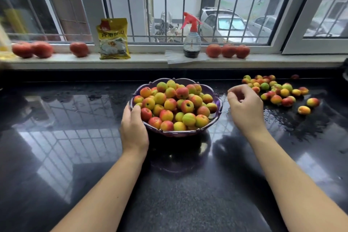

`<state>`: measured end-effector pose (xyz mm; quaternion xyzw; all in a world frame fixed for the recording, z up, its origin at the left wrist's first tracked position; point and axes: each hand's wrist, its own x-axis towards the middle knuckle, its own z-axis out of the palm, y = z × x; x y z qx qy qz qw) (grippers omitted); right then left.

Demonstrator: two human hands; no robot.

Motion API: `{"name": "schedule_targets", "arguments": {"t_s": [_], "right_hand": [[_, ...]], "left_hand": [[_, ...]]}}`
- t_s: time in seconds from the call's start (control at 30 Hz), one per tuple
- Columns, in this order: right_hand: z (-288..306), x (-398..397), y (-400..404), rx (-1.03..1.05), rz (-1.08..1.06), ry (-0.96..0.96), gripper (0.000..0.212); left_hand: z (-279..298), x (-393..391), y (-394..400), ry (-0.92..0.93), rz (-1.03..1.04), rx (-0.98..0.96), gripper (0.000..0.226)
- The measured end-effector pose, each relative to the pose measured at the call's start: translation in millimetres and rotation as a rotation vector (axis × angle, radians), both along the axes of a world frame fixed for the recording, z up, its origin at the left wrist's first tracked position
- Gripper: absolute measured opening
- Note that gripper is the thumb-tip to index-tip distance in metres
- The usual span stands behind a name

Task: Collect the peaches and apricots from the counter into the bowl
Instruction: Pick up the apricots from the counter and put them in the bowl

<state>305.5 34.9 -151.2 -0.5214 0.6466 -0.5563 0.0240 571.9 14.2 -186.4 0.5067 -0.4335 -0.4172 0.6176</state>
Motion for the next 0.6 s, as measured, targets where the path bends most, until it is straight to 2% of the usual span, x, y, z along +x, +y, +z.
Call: {"name": "schedule_targets", "arguments": {"t_s": [0.1,0.2,0.3,0.43,0.5,0.57,0.6], "right_hand": [[-25.1,-28.6,-14.4,0.293,-0.177,0.012,0.019],[-38.0,-42.3,-23.9,0.449,-0.271,0.038,0.039],[-33.1,-60.9,-40.3,0.598,-0.308,0.204,0.056],[-29.6,-103.0,-58.8,0.760,-0.431,0.519,0.054],[-31.0,-119.6,-62.8,0.823,-0.457,0.576,0.057],[-32.5,-124.7,-60.9,0.817,-0.462,0.621,0.056],[-34.1,-123.6,-57.8,0.749,-0.462,0.675,0.051]], "left_hand": [[-0.2,-2.7,0.5,0.000,-0.032,-0.018,0.053],[-2.2,-4.7,-0.2,-0.023,-0.010,-0.054,0.054],[-3.5,-5.9,-1.4,-0.036,0.012,-0.060,0.057],[-5.1,-5.8,-3.1,-0.069,0.028,-0.055,0.064],[-5.0,-5.5,-2.1,-0.079,0.033,-0.048,0.067],[-4.4,-5.2,-1.8,-0.078,0.034,-0.045,0.067],[-4.0,-5.2,-2.2,-0.075,0.032,-0.044,0.066]]}}
